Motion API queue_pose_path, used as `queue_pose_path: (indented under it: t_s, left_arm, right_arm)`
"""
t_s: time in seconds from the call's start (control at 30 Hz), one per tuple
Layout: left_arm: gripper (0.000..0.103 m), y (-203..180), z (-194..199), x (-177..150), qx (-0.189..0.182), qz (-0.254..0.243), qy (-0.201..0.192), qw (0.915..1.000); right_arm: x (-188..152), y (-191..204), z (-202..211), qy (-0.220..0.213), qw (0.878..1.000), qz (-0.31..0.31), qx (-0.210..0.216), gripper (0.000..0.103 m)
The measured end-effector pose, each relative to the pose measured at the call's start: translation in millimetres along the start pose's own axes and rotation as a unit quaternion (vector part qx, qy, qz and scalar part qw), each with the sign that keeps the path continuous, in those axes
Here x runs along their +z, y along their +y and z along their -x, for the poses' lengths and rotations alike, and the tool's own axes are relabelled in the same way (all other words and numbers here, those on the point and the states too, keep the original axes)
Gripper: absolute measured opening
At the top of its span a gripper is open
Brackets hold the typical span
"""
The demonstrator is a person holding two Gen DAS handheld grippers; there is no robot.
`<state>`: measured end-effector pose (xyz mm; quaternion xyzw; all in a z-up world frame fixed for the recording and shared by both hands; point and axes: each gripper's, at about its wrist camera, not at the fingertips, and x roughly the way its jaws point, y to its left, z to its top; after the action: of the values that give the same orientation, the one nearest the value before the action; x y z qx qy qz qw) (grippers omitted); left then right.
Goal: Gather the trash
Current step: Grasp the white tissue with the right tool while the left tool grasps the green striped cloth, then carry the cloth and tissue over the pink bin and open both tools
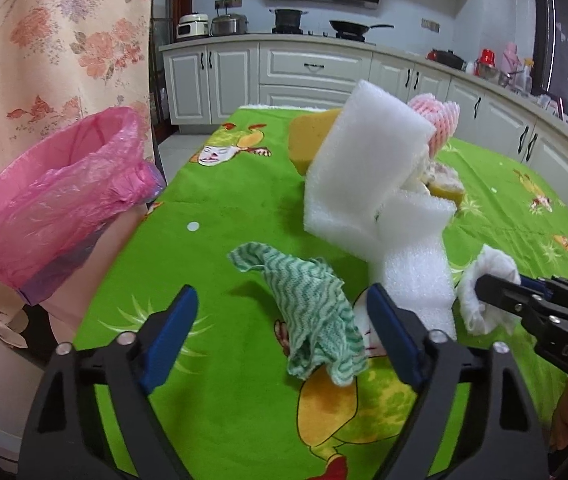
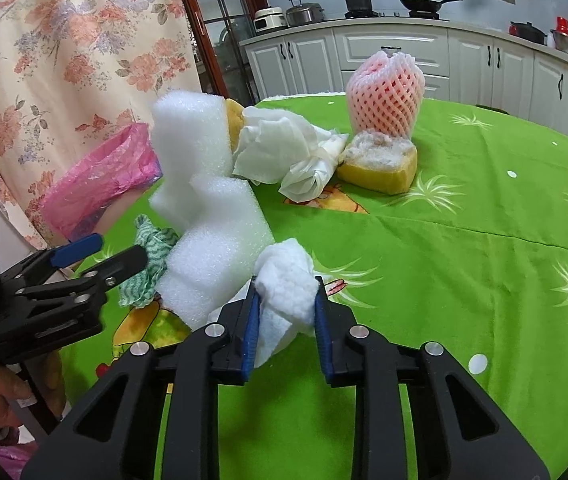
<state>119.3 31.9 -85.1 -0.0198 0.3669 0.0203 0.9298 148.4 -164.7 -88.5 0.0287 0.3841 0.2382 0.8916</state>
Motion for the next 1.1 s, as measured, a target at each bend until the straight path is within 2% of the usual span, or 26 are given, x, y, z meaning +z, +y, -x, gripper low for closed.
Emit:
queue_pose_path:
  t_s: [0.1,0.27,0.4,0.53,0.8,1.1]
  left_arm:
    - [0.07,-6.3,-6.7,1.8,0.011,-0.011,0.012,0.9998]
    - [0.062,-10.8,-15.5,3.0,0.005,-0.008,0.035,0.9994]
    - [0.037,-17.1,-18.8,0.3,0.001,-0.025,0.041,0.9989]
    - [0.032,-17.9,-11.9,-0.1,-0.002,-0.027,0.022,0.9994]
    - [0.031,-10.9,8.6,2.9,-0.01,-0.015,-0.026,0.9995]
    - [0.031,-0.3,19.6,-1.0,-0.01,-0.005,-0.05,0.9987]
  right_arm:
    - [-0.3,-2.0,3.0,-0.003,1.0,-0.004,0.002,0.025]
    - [0.1,-6.7,7.5,-0.011,1.0,-0.01,-0.001,0.025]
    - [0.4,-8.3,8.6,-0.013,1.0,-0.012,-0.004,0.025]
    - [0.4,-8.0,10.3,-0.017,1.0,-0.011,-0.007,0.025]
    - [0.7,-3.4,12.8,-0.025,1.0,-0.007,-0.011,0.025]
    - [3.6,6.5,10.9,-0.026,1.0,0.002,-0.01,0.025]
